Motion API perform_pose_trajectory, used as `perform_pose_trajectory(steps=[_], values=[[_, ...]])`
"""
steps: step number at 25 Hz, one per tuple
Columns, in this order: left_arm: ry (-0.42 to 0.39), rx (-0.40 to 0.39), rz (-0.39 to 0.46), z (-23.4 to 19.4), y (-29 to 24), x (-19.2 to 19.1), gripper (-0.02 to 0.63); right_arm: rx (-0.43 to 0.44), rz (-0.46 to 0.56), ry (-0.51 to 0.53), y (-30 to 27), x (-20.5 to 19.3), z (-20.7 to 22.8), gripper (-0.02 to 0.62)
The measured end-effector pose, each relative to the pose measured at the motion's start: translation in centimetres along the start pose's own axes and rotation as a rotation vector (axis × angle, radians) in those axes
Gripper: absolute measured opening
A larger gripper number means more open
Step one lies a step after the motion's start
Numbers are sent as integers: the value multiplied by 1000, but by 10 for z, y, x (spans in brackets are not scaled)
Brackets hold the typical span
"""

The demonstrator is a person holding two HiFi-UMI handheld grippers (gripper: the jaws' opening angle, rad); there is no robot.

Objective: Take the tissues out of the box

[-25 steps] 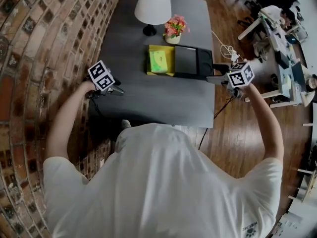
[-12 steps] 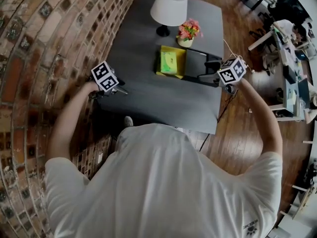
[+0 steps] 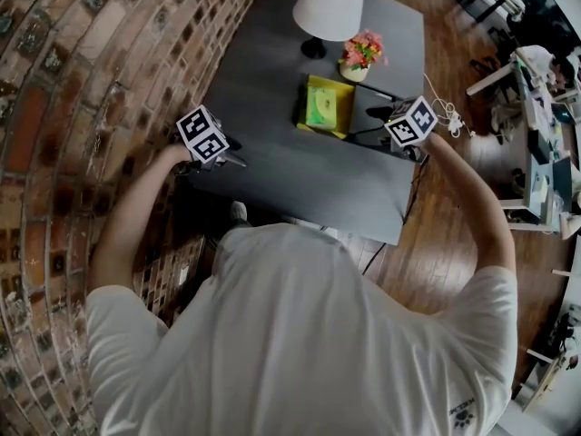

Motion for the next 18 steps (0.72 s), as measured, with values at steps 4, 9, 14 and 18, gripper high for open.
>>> perform_pose_trajectory(steps=[4,9,14,18], values=[[29,0,27,-4,1,-1,264,-1,-29,15,-14,8,4,400],[68,28,19,-18,-3,-10,267,-12,-61,9,-38,11,15,399],[62,33,47,-22,-6,-9,267,-61,-69,-9,-64,18,25,418],[81,25,101,-25,-11,-4,267,-172,12,-112,-85,27,36,420]])
Point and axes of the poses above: the fingertips, and each gripper's own axes: y backward along the fingers, z to its right, x out of its top, the point moved 7 cm from there along y, backward along the fingers, and after that the axes turned 3 degrees about y, right-handed, at the moved point
